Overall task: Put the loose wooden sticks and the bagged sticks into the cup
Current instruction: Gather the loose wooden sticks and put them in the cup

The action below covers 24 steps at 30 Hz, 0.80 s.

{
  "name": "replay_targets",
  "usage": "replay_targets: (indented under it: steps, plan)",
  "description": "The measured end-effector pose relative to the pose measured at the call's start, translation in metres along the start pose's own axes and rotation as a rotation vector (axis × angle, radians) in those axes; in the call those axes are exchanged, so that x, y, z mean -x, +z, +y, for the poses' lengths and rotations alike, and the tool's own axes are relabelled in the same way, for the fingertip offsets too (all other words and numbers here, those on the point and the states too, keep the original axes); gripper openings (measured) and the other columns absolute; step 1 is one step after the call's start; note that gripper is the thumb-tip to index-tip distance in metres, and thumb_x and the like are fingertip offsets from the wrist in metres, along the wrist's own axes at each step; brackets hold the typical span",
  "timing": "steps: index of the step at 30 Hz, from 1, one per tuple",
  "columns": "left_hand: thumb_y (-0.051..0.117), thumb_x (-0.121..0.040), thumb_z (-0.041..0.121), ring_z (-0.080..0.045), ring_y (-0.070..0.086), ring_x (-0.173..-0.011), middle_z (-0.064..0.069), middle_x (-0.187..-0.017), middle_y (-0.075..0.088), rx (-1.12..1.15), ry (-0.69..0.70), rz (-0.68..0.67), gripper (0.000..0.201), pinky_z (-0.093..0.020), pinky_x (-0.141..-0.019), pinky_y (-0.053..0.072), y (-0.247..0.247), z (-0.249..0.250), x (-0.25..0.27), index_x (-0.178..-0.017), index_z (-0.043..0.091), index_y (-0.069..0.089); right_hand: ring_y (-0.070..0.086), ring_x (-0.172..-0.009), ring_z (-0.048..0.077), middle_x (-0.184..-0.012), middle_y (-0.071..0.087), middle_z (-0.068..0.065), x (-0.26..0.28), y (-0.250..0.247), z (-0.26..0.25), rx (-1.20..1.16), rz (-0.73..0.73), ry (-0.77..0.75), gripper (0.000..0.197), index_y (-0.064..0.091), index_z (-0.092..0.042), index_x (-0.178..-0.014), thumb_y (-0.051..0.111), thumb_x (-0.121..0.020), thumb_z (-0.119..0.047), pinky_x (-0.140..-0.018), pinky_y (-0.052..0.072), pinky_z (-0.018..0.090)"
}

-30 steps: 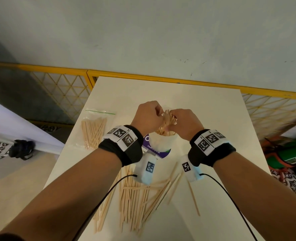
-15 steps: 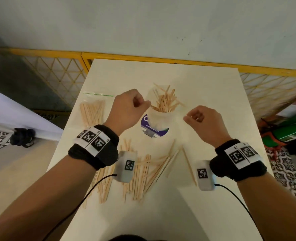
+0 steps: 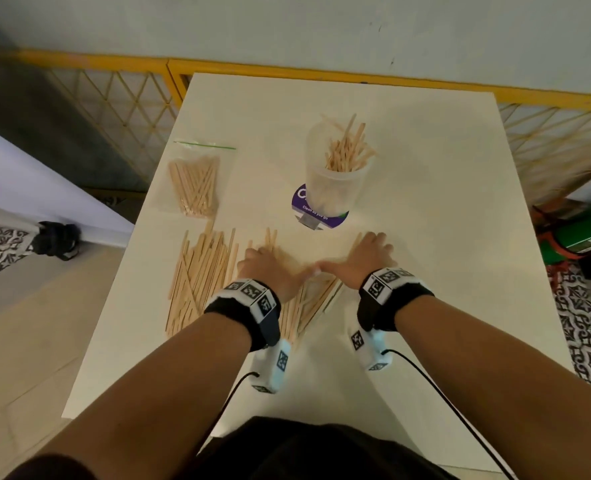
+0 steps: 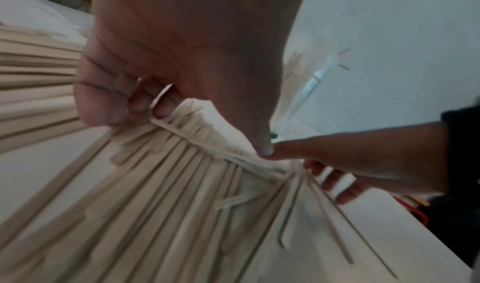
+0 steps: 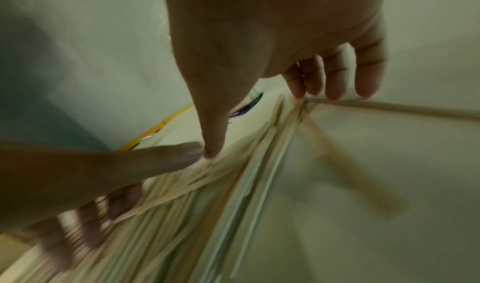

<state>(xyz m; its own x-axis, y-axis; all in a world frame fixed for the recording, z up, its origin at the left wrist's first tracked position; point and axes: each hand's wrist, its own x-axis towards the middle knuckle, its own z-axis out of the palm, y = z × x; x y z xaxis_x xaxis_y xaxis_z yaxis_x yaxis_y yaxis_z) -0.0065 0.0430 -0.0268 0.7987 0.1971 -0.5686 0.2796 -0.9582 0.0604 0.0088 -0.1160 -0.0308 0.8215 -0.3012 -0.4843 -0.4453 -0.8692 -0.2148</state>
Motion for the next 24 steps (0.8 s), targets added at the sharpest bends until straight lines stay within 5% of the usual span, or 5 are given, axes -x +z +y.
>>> replay_targets:
  steps: [3, 10, 14, 18, 24]
  plan:
    - [0.044, -0.060, 0.093, -0.037, 0.041, -0.127, -0.018, -0.142, 0.033, -0.090, 0.092, 0.024, 0.124, -0.044, -0.101, 0.042, 0.004, 0.007, 0.006, -0.146, 0.005, 0.024, 0.040, -0.119, 0.030, -0.130, 0.037, 0.009, 0.005, 0.007, 0.001, 0.015, 0.014, -0.063, 0.102, 0.037, -0.007, -0.130, 0.079, -0.053, -0.059, -0.090, 0.044, 0.046]
    - [0.073, -0.070, 0.062, -0.029, 0.045, -0.116, -0.012, -0.131, 0.038, 0.046, 0.281, 0.112, 0.087, -0.037, -0.098, 0.044, 0.019, -0.016, 0.012, -0.129, 0.006, 0.041, 0.034, -0.125, 0.030, -0.140, 0.032, 0.011, 0.012, 0.011, 0.034, -0.097, -0.010, -0.239, 0.084, 0.038, -0.012, -0.141, 0.074, -0.072, -0.046, -0.105, 0.034, 0.037]
    - [0.075, -0.079, 0.038, -0.021, 0.049, -0.097, -0.009, -0.122, 0.043, 0.254, 0.266, 0.113, 0.057, -0.030, -0.086, 0.048, 0.022, -0.026, 0.013, -0.121, 0.008, 0.050, 0.029, -0.131, 0.029, -0.146, 0.026, 0.003, 0.031, 0.018, 0.042, 0.053, -0.020, -0.269, 0.097, 0.026, -0.020, -0.145, 0.067, -0.069, -0.064, -0.104, 0.037, 0.043]
    - [0.064, -0.087, 0.017, -0.022, 0.050, -0.090, -0.011, -0.116, 0.052, 0.285, 0.263, 0.139, 0.036, -0.028, -0.075, 0.044, 0.018, -0.021, 0.012, -0.119, 0.006, 0.050, 0.035, -0.121, 0.029, -0.136, 0.036, 0.005, 0.034, 0.019, 0.041, -0.079, 0.002, -0.205, 0.072, 0.038, -0.021, -0.141, 0.070, -0.079, -0.038, -0.100, 0.040, 0.041]
    - [0.052, -0.093, 0.011, -0.031, 0.057, -0.108, -0.015, -0.122, 0.054, 0.112, 0.268, 0.062, 0.032, -0.035, -0.090, 0.047, 0.019, -0.001, 0.009, -0.122, -0.001, 0.044, 0.046, -0.116, 0.036, -0.129, 0.042, 0.016, 0.017, 0.015, 0.025, -0.178, -0.015, -0.025, 0.058, 0.044, -0.002, -0.126, 0.071, -0.076, -0.009, -0.096, 0.044, 0.040]
